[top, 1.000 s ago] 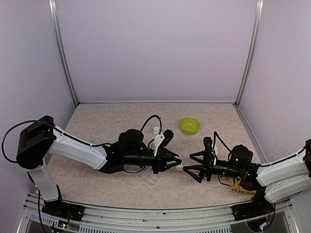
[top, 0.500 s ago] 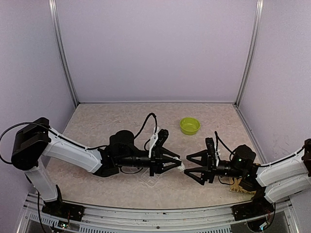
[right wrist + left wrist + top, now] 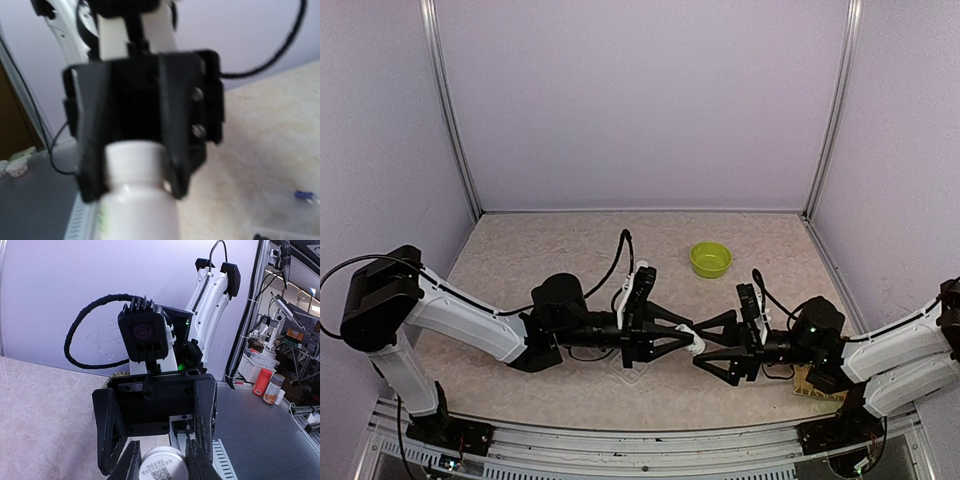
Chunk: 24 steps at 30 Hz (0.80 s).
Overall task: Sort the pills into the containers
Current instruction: Pass from the left arm to the right
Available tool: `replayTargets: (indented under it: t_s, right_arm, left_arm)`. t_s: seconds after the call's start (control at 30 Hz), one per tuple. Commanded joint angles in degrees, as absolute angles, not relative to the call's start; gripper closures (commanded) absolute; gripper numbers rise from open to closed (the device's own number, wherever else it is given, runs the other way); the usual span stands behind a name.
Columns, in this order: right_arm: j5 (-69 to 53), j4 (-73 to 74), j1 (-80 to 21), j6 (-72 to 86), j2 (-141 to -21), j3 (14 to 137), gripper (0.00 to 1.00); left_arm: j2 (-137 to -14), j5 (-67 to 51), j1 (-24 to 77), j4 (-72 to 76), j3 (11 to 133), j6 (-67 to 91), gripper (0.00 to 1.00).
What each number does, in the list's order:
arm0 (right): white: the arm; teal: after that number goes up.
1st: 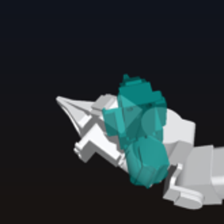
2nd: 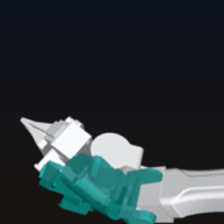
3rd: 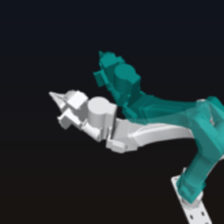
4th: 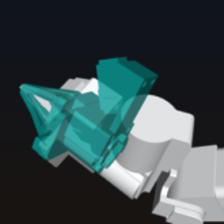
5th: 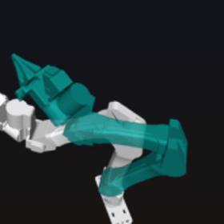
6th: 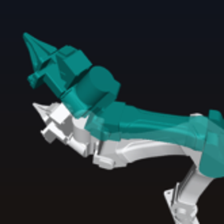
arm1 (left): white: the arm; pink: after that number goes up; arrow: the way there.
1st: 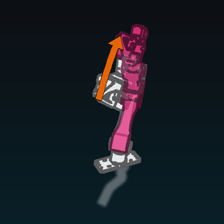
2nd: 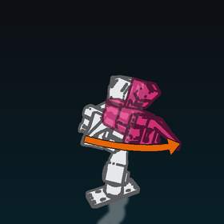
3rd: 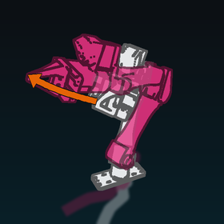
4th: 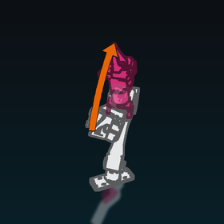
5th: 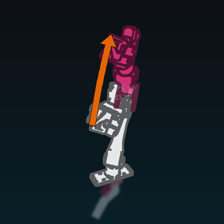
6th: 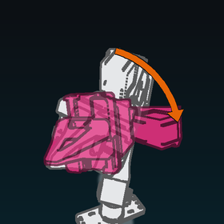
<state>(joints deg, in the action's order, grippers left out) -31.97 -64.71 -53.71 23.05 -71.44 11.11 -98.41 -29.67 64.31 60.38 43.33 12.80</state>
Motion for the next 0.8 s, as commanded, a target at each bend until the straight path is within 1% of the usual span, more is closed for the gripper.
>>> replayTargets:
  t_s: [0.0,0.4,0.77]
  right_arm:
    - [-33.08,-68.54,-55.22,24.44,-71.94,12.86,0.22]
    - [-33.77,-72.90,-56.52,27.97,-71.81,13.34,0.28]
    - [-31.16,-74.94,-57.55,30.62,-72.51,14.47,0.33]
  left_arm:
    - [-97.29,-30.45,64.92,65.38,42.67,12.98,0.81]
    - [-97.37,-30.26,65.18,72.55,41.17,14.10,0.84]
    - [-99.26,-29.97,65.36,79.24,40.78,17.32,0.84]
